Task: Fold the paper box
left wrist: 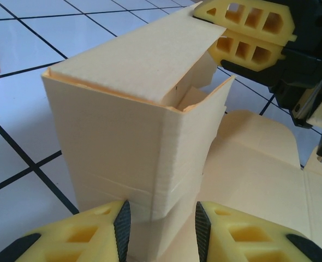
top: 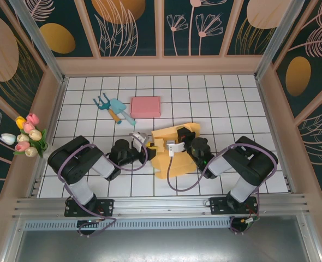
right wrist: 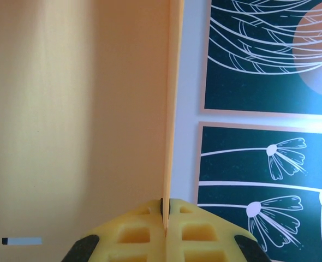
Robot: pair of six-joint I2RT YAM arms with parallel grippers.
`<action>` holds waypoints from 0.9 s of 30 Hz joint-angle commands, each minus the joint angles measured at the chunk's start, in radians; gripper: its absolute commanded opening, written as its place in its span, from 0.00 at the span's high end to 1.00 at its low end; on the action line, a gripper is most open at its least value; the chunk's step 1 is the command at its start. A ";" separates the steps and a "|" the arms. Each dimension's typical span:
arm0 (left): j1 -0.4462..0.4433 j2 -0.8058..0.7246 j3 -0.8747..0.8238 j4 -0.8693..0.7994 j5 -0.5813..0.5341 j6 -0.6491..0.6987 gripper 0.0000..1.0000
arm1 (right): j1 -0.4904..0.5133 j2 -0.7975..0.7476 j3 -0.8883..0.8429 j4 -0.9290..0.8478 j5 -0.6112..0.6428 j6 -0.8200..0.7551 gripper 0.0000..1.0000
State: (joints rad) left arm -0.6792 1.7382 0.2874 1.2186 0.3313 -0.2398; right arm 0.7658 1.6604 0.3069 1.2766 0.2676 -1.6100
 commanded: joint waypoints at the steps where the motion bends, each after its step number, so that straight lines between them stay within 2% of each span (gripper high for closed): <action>1: -0.026 -0.018 0.037 -0.039 -0.065 0.012 0.61 | 0.017 0.023 -0.024 0.017 -0.008 0.001 1.00; 9: -0.050 -0.018 0.073 -0.087 -0.288 -0.068 0.59 | 0.036 0.027 -0.028 0.020 -0.010 0.008 1.00; 16: -0.077 -0.015 0.069 -0.007 -0.302 -0.127 0.58 | 0.044 0.051 -0.031 0.043 -0.003 0.029 1.00; 27: -0.080 0.062 0.106 0.001 -0.535 -0.187 0.58 | 0.053 0.052 -0.040 0.035 -0.002 0.064 1.00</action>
State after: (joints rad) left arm -0.7677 1.7798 0.3637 1.1713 -0.0734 -0.3878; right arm 0.7940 1.6985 0.2863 1.3647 0.3172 -1.5864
